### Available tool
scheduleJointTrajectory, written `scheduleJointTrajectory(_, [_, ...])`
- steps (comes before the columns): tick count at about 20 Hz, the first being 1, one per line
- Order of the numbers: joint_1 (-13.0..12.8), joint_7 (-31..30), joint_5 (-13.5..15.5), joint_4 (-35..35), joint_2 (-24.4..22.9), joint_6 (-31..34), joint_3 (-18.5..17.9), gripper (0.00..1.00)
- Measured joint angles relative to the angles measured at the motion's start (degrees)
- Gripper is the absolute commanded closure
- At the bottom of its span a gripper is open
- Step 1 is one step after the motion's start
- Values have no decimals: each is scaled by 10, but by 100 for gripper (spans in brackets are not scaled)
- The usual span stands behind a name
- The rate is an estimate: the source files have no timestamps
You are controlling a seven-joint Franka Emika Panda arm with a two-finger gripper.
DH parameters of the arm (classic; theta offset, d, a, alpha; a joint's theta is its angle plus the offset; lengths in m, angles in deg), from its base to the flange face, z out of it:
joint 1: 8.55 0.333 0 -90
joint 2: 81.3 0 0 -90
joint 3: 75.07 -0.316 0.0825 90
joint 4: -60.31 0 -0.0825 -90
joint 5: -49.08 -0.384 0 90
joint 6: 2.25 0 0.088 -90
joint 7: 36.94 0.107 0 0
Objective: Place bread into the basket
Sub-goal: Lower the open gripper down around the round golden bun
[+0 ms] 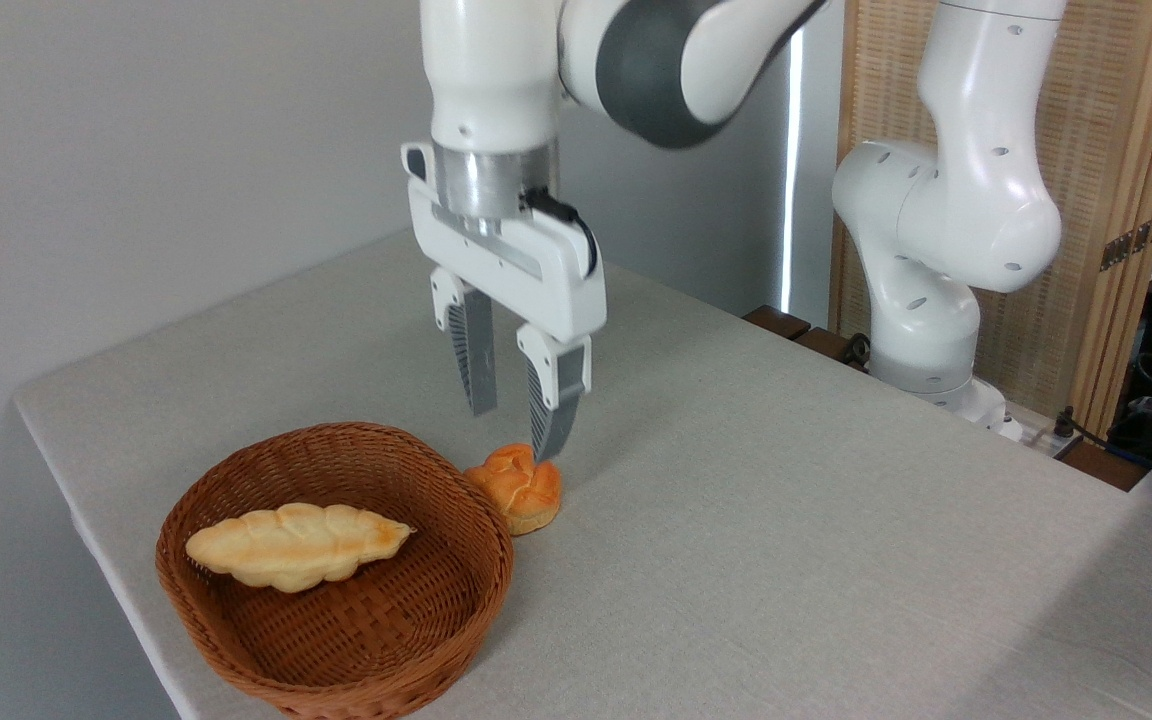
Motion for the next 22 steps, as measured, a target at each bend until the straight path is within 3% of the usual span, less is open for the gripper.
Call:
scheduleJointTrajectory(5, [-3, 0, 0, 48, 0, -48, 0, 0])
scheduleJointTrajectory(22, [-38, 0, 0, 78, 21, -97, 1, 0])
